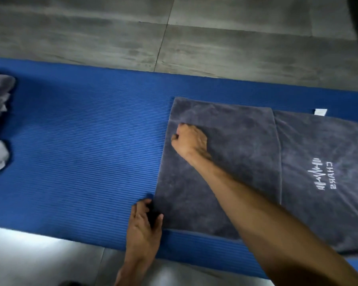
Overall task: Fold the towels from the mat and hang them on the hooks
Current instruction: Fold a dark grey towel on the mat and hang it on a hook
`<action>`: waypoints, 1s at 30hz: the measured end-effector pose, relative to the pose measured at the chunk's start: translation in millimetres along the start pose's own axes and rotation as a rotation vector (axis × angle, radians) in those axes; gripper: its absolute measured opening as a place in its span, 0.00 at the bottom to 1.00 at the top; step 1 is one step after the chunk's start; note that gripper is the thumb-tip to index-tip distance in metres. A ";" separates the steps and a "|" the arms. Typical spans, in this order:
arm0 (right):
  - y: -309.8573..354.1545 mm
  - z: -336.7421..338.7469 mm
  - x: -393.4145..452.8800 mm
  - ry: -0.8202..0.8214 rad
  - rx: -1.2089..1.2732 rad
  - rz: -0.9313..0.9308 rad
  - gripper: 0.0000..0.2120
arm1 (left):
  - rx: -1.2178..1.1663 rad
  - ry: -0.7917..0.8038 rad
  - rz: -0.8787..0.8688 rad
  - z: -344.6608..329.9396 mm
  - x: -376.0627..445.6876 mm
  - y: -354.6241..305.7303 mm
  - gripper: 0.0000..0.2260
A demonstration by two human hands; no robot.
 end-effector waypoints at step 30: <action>2.0 -38.0 -132.7 0.090 0.111 0.308 0.20 | 0.360 -0.076 -0.255 124.8 57.3 41.5 0.19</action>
Point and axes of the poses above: each hand's wrist, its own x-axis towards the middle knuckle, its own z-axis out of the back of the hand, y = z × x, the point moved 8 cm from there along x, towards the middle knuckle, and after that the axes turned 10 degrees about -x, right-handed, at the moved point
